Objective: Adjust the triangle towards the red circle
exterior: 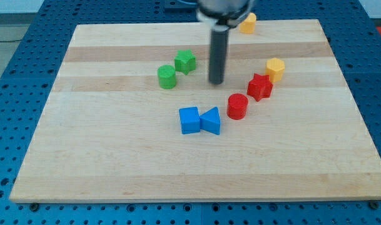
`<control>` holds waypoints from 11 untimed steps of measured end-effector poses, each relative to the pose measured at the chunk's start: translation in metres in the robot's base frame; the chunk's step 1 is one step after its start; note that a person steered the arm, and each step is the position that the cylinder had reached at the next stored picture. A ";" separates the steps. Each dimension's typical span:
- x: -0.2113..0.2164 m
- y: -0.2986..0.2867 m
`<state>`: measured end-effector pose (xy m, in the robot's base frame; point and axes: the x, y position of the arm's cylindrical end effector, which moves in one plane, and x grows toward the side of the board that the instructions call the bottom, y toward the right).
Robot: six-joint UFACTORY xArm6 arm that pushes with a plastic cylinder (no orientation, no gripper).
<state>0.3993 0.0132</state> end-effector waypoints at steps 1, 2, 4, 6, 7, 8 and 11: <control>0.043 -0.056; 0.089 -0.085; 0.129 -0.045; 0.125 -0.008; 0.124 -0.005; 0.116 -0.005; 0.113 0.023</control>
